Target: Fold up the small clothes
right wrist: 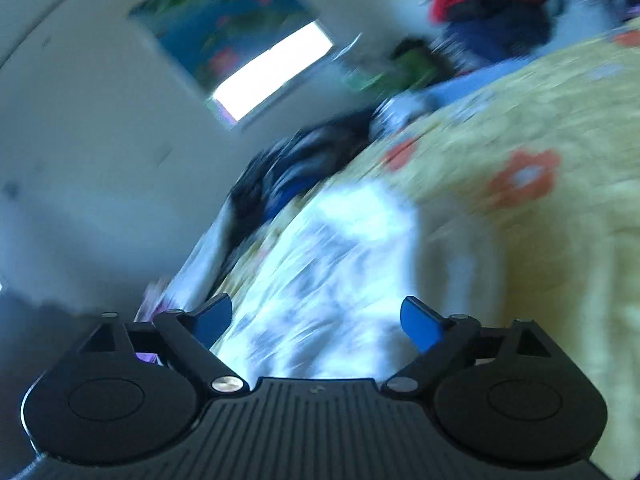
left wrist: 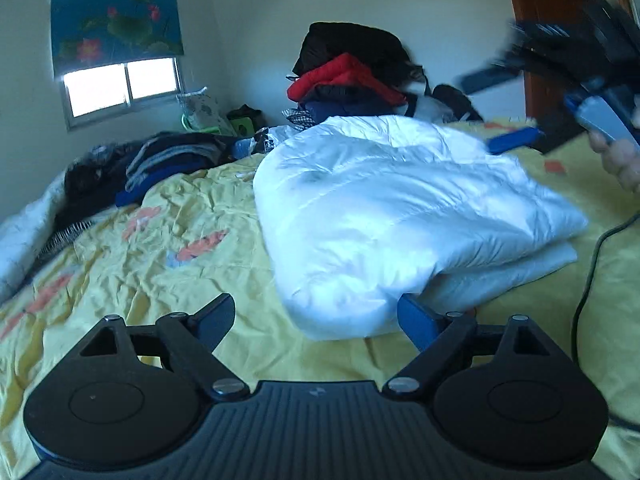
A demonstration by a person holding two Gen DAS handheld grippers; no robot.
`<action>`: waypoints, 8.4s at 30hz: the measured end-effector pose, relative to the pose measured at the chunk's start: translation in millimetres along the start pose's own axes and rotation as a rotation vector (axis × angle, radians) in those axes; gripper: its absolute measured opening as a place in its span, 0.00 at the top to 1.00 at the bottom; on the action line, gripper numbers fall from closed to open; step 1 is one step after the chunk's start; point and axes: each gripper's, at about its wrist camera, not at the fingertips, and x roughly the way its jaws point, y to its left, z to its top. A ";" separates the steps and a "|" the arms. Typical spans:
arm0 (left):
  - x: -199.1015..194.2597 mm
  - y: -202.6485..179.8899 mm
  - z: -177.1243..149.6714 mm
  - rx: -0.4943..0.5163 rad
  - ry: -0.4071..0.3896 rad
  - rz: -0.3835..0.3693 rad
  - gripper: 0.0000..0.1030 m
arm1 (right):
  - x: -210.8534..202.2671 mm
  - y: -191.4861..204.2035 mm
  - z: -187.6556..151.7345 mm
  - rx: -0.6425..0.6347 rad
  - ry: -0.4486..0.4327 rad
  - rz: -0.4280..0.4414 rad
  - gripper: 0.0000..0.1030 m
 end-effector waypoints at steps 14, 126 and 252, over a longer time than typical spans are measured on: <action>63.1 36.3 -6.6 -0.172 0.197 -0.063 0.53 | 65.7 -28.7 -12.0 -0.050 0.096 -0.080 0.49; 22.3 -20.3 -29.3 -0.280 0.262 0.085 0.00 | 34.4 86.1 -175.7 -0.322 0.059 -0.766 0.00; 19.8 -23.6 -29.8 -0.275 0.254 0.081 0.00 | 34.0 85.4 -175.8 -0.325 0.056 -0.767 0.01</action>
